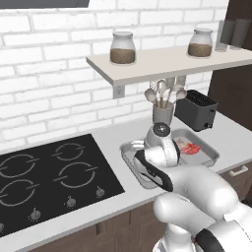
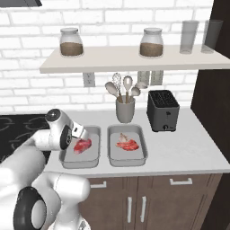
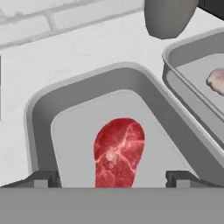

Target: Place one garlic and one steak in each tupperware on the nearby counter, to pack two identical lunches.

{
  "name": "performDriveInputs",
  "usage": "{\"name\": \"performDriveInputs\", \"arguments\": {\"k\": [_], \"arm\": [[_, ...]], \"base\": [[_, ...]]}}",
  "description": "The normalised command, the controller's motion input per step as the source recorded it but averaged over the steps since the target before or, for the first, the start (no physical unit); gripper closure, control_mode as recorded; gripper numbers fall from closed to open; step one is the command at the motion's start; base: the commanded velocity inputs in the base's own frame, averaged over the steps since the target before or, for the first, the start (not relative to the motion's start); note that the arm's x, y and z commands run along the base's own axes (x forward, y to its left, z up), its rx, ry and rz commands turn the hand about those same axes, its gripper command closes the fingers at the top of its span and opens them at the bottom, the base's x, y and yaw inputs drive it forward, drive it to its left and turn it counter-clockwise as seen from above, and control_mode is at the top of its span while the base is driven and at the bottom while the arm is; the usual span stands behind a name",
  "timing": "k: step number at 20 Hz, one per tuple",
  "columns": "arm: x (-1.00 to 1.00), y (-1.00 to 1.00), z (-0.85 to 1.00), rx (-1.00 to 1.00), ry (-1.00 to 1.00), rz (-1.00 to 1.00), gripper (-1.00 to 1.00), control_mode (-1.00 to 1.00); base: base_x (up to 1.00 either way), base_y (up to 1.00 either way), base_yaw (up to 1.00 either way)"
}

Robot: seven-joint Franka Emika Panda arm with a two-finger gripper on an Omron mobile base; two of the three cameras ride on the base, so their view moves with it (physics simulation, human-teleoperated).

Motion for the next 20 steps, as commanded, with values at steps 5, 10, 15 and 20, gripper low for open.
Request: {"name": "performDriveInputs", "arguments": {"k": [5, 10, 15, 20], "arm": [[-0.78, 0.00, 1.00, 0.00, -0.17, 0.01, -1.00, -1.00], [-0.82, -0.01, 1.00, 0.00, -0.17, 0.05, -1.00, -1.00], [-0.91, -0.19, 0.98, 0.01, -0.10, 0.08, -1.00, -1.00], [-0.73, -0.59, 0.18, 0.01, -0.02, 0.09, -1.00, -1.00]], "base": [[0.00, 0.00, 0.00], [0.00, 0.00, 0.00], [0.00, 0.00, 0.00], [0.00, 0.00, 0.00]]}}
